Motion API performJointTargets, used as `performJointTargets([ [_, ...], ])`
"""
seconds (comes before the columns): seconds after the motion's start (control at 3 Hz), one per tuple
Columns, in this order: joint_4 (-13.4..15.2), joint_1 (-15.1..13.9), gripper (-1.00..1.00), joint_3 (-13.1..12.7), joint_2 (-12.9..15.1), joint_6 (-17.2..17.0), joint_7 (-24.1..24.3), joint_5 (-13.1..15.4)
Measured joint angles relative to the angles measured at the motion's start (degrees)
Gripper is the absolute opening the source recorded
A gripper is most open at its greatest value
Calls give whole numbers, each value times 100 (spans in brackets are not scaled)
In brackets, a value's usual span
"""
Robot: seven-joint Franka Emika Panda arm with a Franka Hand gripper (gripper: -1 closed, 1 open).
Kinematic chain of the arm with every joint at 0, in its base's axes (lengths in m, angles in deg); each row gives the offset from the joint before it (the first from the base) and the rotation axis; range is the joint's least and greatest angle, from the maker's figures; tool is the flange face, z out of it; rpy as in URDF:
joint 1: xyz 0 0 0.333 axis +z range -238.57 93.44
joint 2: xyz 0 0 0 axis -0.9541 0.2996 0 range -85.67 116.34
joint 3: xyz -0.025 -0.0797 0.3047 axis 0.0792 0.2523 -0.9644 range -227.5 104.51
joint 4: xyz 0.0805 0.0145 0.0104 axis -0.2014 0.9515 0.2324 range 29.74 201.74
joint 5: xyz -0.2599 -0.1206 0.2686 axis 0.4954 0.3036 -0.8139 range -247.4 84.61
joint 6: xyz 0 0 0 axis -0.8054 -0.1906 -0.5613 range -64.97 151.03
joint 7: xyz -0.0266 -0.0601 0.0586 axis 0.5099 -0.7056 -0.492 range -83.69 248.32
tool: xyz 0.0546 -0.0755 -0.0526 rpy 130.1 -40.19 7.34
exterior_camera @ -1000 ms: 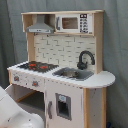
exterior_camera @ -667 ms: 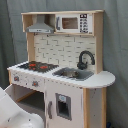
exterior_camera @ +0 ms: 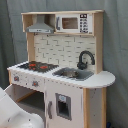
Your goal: Play with the kitchen
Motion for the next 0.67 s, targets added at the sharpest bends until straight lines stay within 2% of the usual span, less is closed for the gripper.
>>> performJointTargets([
  [0.33,284,8,-100,87,1,-25,535,4],
  [0.67,685,7,-100,142,58,-145,952,4],
])
